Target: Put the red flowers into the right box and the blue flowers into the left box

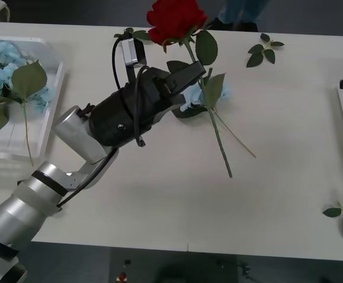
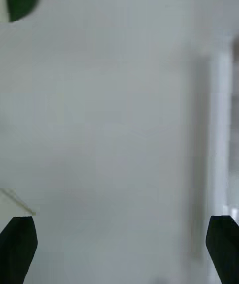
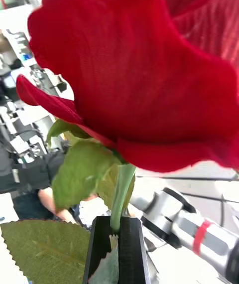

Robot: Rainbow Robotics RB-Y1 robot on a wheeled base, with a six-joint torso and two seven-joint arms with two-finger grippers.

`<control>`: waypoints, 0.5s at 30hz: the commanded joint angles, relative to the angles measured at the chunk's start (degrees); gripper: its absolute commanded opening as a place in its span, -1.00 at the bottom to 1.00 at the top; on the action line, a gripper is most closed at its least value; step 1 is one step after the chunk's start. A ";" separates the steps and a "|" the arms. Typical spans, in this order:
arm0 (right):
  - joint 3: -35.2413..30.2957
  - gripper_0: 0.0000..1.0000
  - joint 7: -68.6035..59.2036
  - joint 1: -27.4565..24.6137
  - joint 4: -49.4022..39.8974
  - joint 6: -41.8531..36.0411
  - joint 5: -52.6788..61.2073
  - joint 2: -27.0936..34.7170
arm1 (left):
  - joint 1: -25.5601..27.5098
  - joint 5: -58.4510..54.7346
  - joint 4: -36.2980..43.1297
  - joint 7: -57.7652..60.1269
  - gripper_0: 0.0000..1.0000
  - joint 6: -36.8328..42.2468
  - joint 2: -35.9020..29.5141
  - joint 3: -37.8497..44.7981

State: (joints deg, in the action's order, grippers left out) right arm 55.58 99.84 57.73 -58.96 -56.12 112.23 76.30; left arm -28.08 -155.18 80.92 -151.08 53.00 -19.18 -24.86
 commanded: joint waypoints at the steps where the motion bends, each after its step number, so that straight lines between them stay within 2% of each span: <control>1: -2.85 1.00 15.12 0.98 -0.10 -2.33 9.67 -1.59 | -4.00 3.13 0.99 -3.92 -1.00 -2.47 0.02 1.92; 9: -4.78 1.00 39.11 -0.51 -0.80 -10.94 25.14 -3.35 | -5.76 7.87 0.90 -3.92 -1.00 -3.87 -0.25 6.49; 14: -10.41 1.00 47.37 -6.49 -4.84 -12.96 30.85 -5.11 | -5.76 7.87 0.90 -3.92 -1.00 -3.96 -0.25 8.78; 15: -13.49 1.00 49.13 -9.04 -6.60 -13.49 31.73 -5.63 | -5.76 7.96 0.90 -3.92 -1.00 -4.14 -0.25 9.13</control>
State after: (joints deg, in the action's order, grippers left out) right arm 48.66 146.55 53.50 -62.40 -68.80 142.38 71.24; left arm -32.38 -147.11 80.86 -151.09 49.53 -19.19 -16.41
